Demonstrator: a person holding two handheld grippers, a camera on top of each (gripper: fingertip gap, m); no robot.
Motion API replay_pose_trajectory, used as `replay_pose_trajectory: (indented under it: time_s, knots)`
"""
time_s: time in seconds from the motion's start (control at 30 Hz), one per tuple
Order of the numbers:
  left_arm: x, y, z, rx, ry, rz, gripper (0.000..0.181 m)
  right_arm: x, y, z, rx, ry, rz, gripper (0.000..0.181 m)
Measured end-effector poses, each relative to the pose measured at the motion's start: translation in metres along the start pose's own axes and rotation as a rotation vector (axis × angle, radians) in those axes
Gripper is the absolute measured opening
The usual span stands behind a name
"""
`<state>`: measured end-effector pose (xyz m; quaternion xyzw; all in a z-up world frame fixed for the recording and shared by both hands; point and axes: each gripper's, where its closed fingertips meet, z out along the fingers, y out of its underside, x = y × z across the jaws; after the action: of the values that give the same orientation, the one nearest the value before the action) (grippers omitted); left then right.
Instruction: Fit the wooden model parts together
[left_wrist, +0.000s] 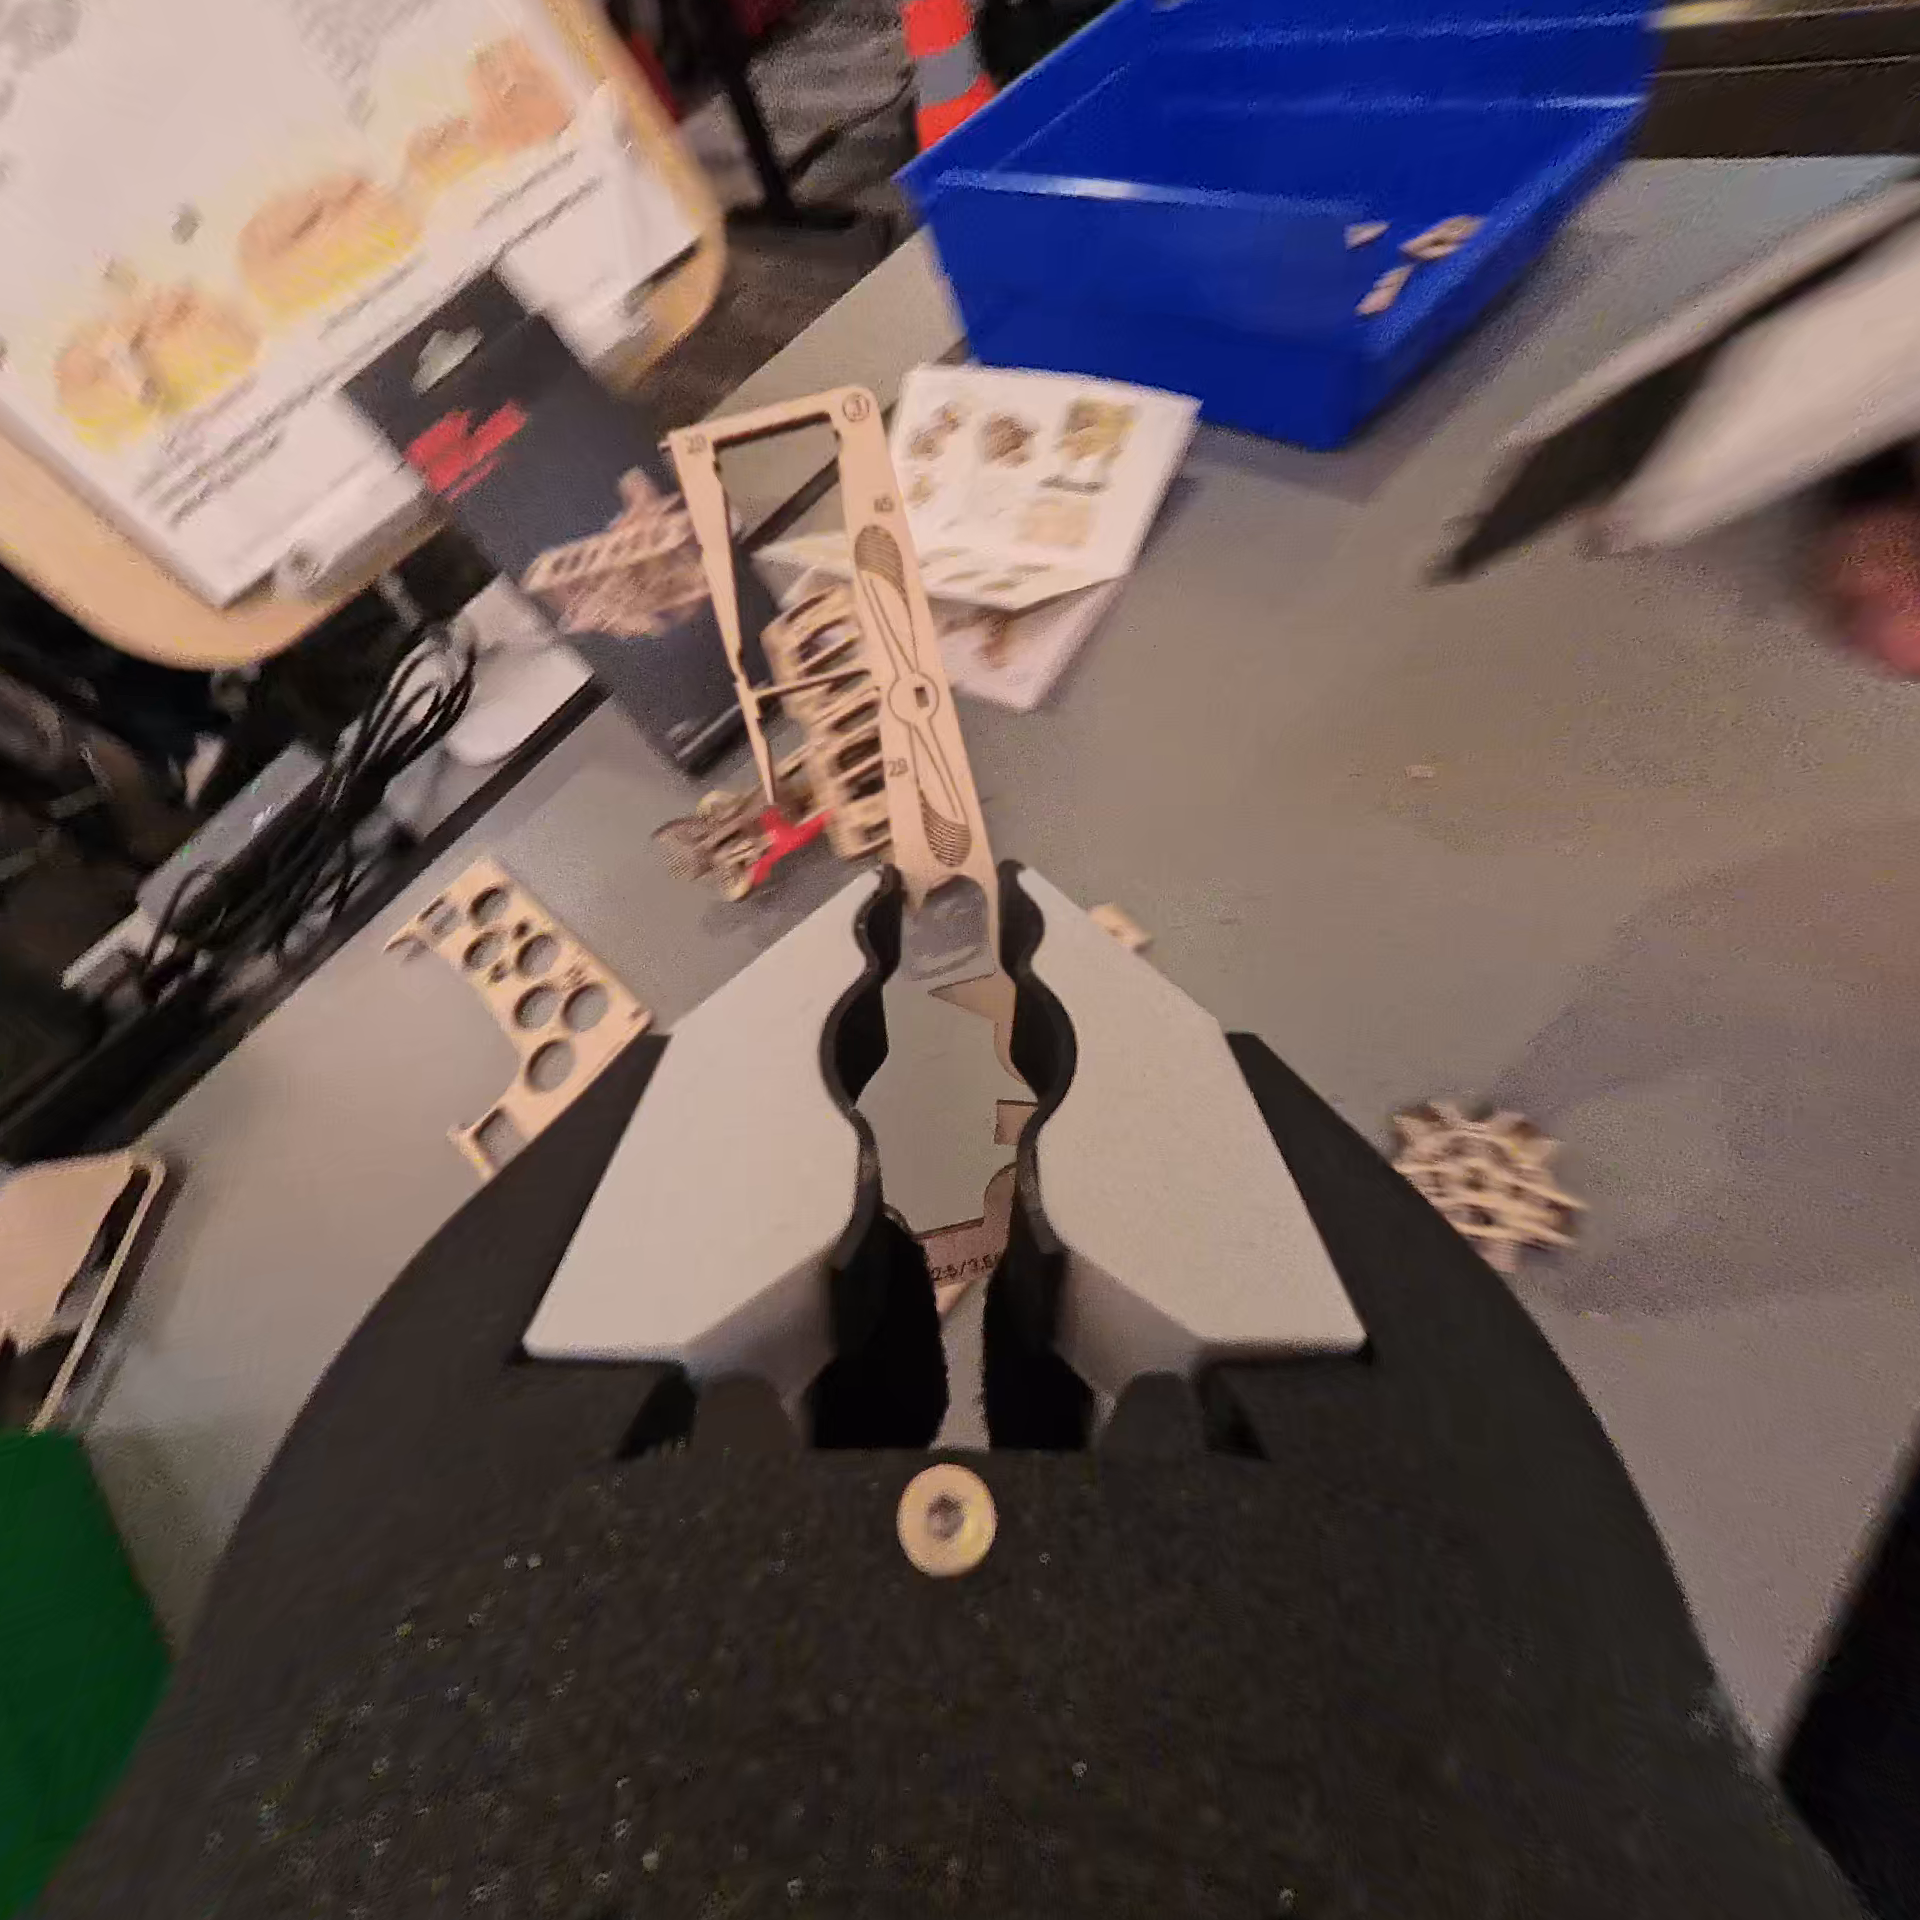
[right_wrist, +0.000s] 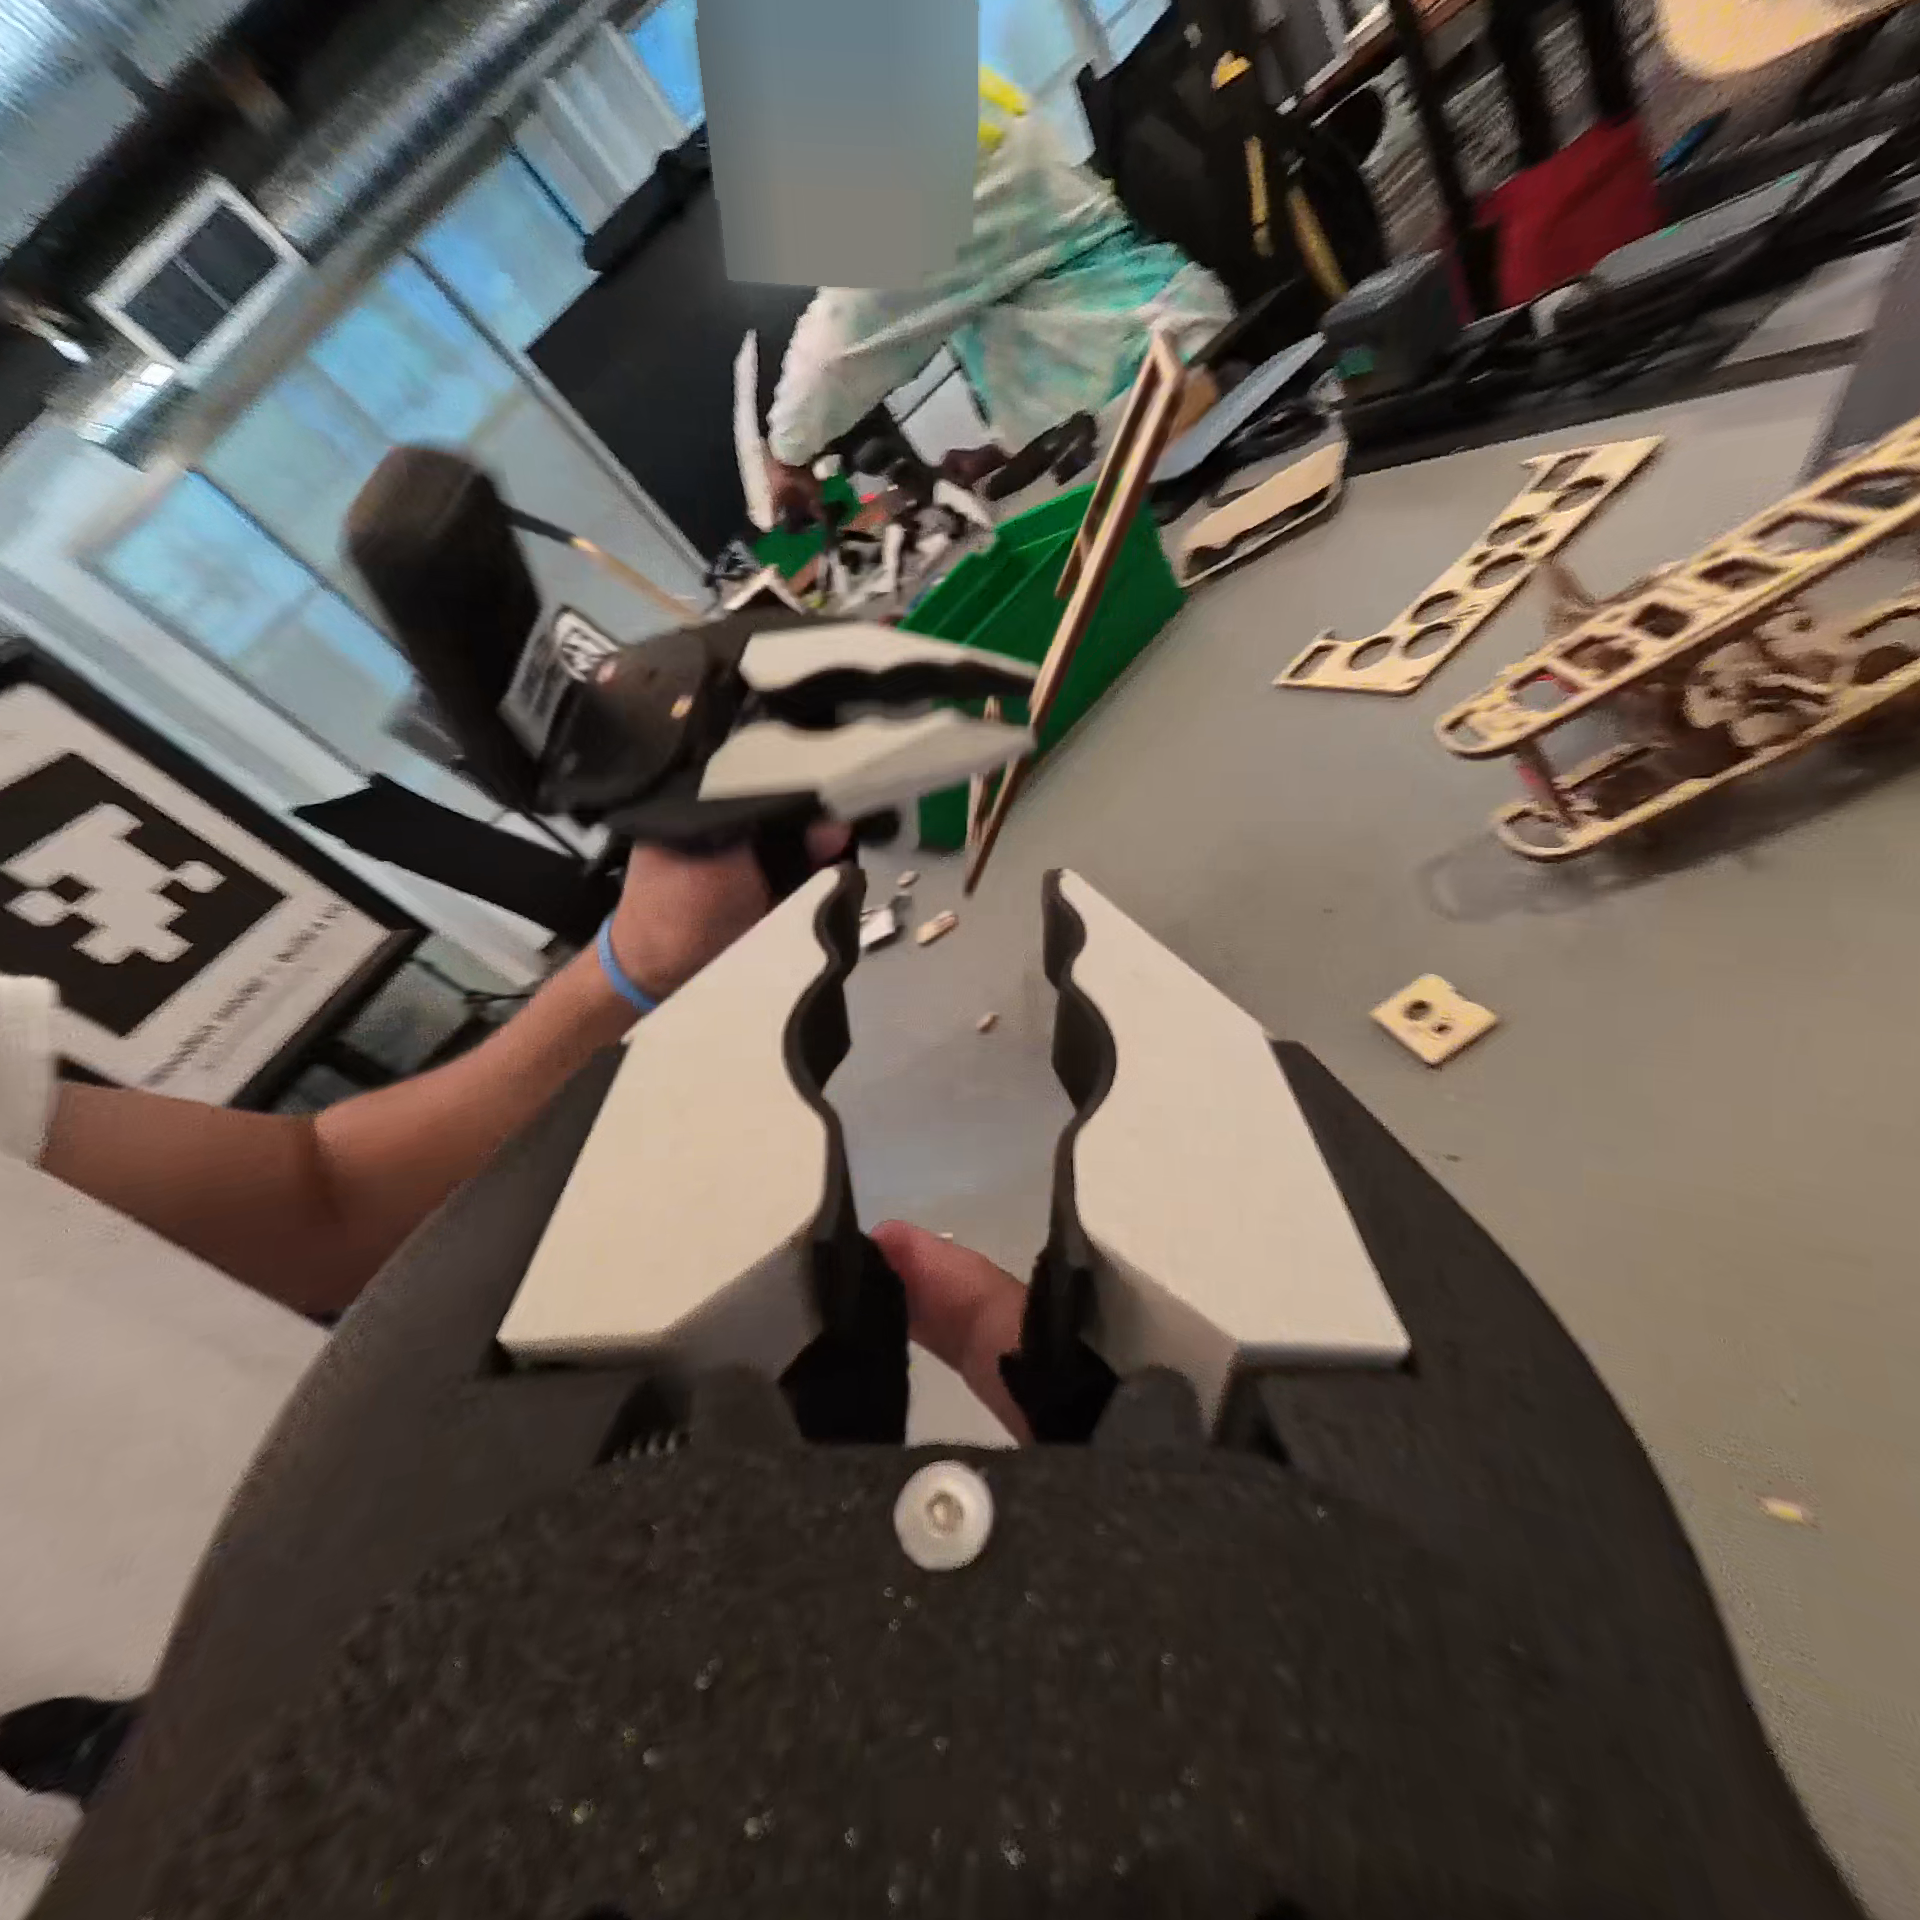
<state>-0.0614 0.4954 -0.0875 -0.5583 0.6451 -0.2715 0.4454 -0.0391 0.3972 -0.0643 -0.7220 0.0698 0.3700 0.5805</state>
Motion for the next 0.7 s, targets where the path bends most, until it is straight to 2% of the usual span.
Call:
replay_pose_trajectory:
  time_s: [0.1, 0.2, 0.27, 0.3, 0.37, 0.47, 0.57, 0.63, 0.7]
  knots:
    - [0.059, -0.014, -0.014, 0.040, 0.033, 0.140, 0.016, -0.008, 0.009, 0.006, -0.068, -0.086, 0.069, 0.034]
    - [0.100, -0.017, -0.017, 0.064, 0.088, 0.173, 0.015, -0.009, 0.016, 0.000, -0.071, -0.099, 0.121, 0.032]
    - [0.117, -0.016, -0.017, 0.073, 0.101, 0.194, 0.016, -0.003, 0.022, -0.007, -0.065, -0.058, 0.126, 0.027]
    - [0.124, -0.016, -0.016, 0.075, 0.108, 0.197, 0.016, -0.002, 0.025, -0.012, -0.064, -0.052, 0.130, 0.013]
    - [0.134, -0.015, -0.014, 0.068, 0.134, 0.163, 0.016, -0.001, 0.025, -0.021, -0.044, -0.048, 0.128, 0.003]
    - [0.148, -0.008, -0.012, 0.032, 0.210, 0.069, 0.014, 0.000, 0.039, -0.032, -0.110, -0.013, 0.074, 0.002]
    - [0.156, -0.002, -0.017, 0.021, 0.287, -0.045, 0.049, -0.001, 0.043, -0.045, -0.117, 0.022, 0.018, 0.001]
    - [0.152, -0.001, -0.023, 0.044, 0.279, -0.079, 0.061, 0.002, 0.043, -0.058, -0.112, 0.064, -0.004, 0.002]
    - [0.140, -0.003, -0.032, 0.092, 0.224, -0.079, 0.062, 0.009, 0.033, -0.078, -0.025, 0.106, -0.032, 0.002]
